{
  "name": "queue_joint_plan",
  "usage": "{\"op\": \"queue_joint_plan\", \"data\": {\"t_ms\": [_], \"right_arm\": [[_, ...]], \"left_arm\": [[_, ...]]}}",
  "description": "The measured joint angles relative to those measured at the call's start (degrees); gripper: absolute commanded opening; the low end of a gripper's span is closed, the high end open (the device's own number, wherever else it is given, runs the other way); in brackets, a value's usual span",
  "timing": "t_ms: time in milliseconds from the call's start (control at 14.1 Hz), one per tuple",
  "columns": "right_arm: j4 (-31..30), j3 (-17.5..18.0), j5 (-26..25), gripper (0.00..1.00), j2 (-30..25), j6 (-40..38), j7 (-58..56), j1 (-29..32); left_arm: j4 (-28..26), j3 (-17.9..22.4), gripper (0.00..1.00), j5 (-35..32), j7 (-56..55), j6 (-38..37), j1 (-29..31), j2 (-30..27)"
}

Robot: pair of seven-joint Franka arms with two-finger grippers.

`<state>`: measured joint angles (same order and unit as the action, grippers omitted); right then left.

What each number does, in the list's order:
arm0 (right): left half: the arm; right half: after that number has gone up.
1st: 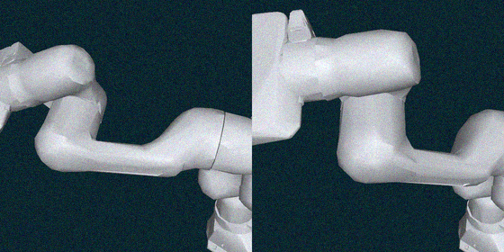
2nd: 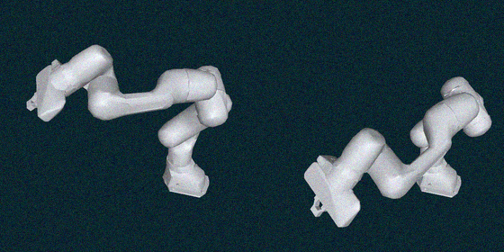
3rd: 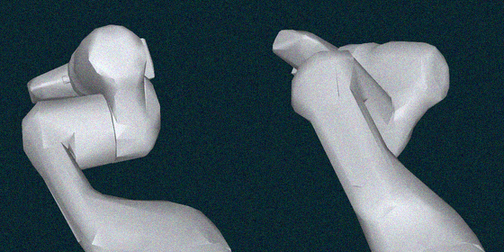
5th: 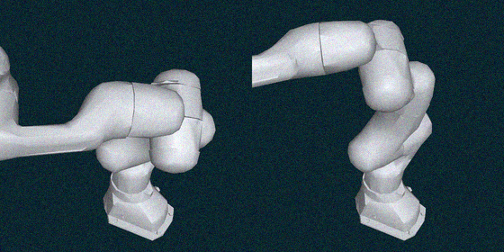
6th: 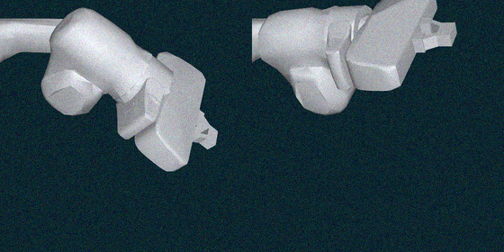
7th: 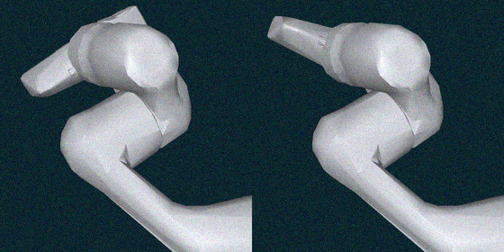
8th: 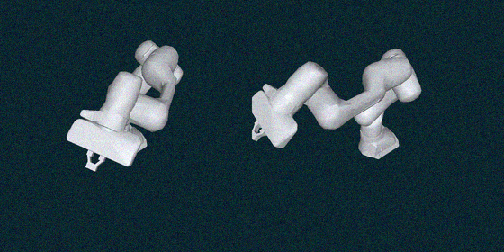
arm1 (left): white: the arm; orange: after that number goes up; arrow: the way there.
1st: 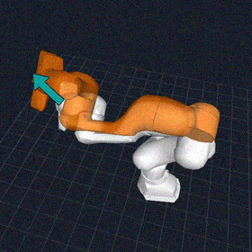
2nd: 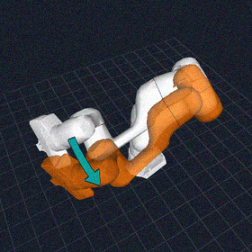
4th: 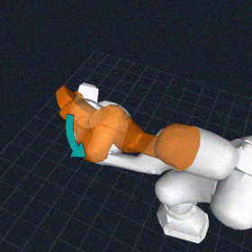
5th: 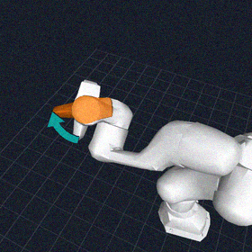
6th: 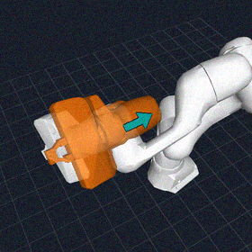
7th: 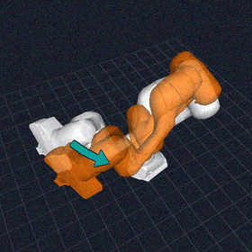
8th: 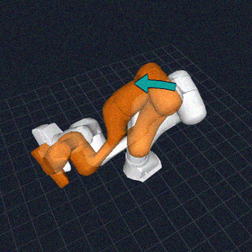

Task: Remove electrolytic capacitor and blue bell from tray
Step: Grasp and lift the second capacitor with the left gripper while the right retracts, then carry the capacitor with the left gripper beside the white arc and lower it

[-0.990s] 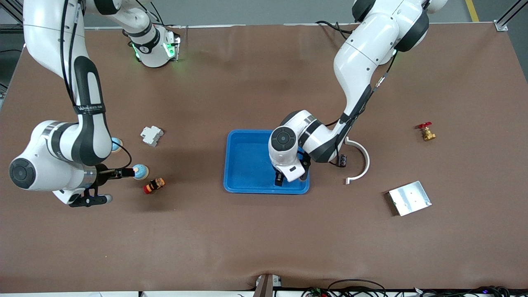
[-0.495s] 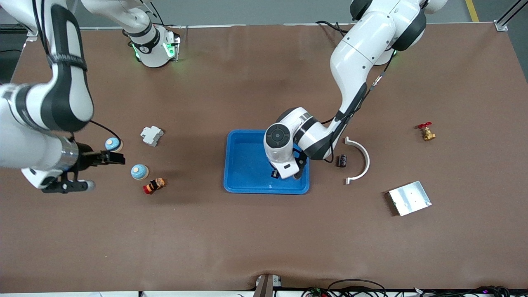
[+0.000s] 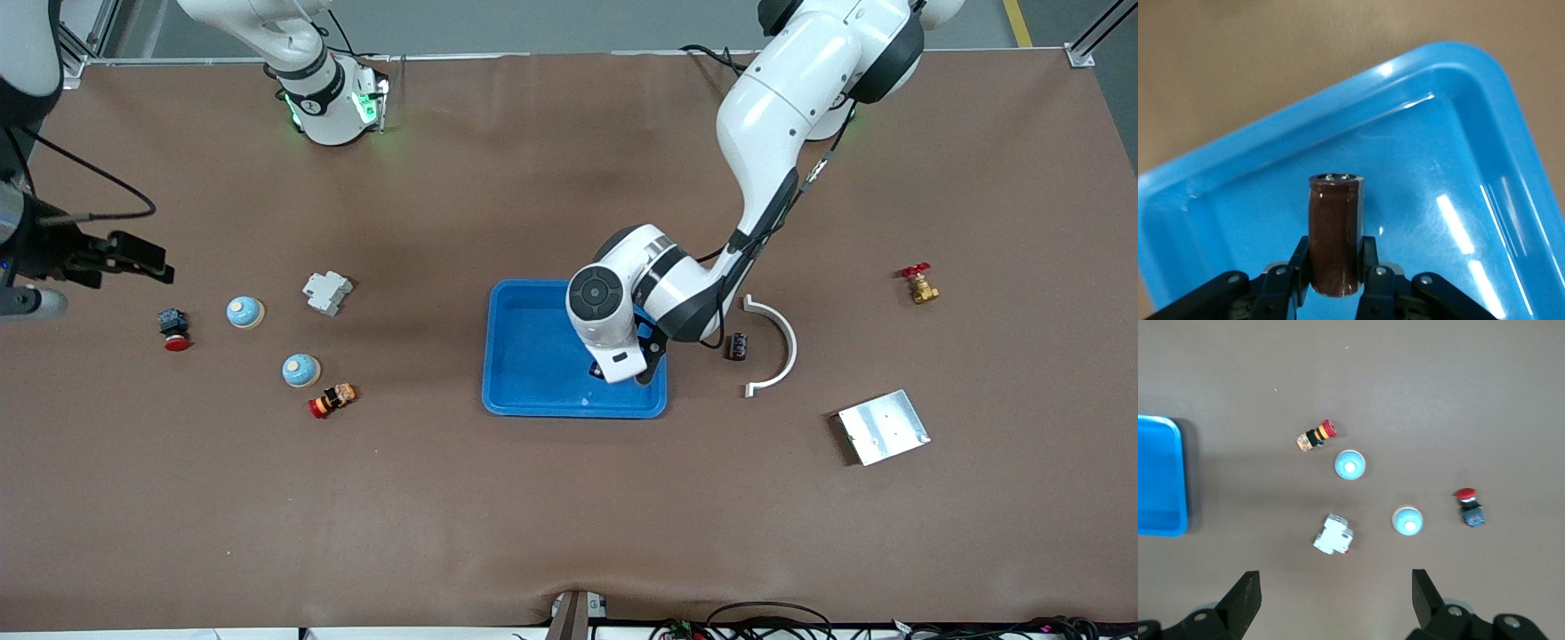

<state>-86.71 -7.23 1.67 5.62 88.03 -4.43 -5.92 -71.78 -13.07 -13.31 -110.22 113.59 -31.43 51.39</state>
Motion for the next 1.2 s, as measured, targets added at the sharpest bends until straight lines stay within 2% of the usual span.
{"op": "queue_joint_plan", "data": {"t_ms": [141, 354, 566, 778, 919, 1202], "right_arm": [[0.0, 2.4, -1.5, 1.0, -1.3, -0.2, 0.4, 1.1], [-0.1, 4.0, -1.7, 1.0, -1.3, 2.2, 0.4, 1.8], [-0.2, 3.6, -1.7, 1.0, -1.3, 2.4, 0.6, 2.0], [-0.1, 1.6, -1.7, 1.0, -1.3, 2.4, 0.6, 2.2], [0.0, 2.0, -1.7, 1.0, -1.3, 2.2, 0.6, 2.2], [0.1, 3.7, -1.7, 1.0, -1.4, 1.6, 0.9, 2.2]], "left_arm": [[0.2, 0.0, 0.0, 0.0, 6.6, -2.6, 0.2, -2.4], [0.4, 0.1, 0.0, 3.2, 23.2, -7.8, 1.4, -7.1], [-1.7, 0.2, 0.0, 6.3, 40.1, -12.0, 4.5, -12.5], [-8.3, 0.2, 0.0, 6.6, 53.3, -12.2, 8.1, -18.9], [-14.0, 0.2, 0.0, 6.7, 60.4, -10.4, 10.4, -23.2], [-31.1, 0.3, 0.0, 6.7, 70.5, 1.2, 14.8, -32.8]]}}
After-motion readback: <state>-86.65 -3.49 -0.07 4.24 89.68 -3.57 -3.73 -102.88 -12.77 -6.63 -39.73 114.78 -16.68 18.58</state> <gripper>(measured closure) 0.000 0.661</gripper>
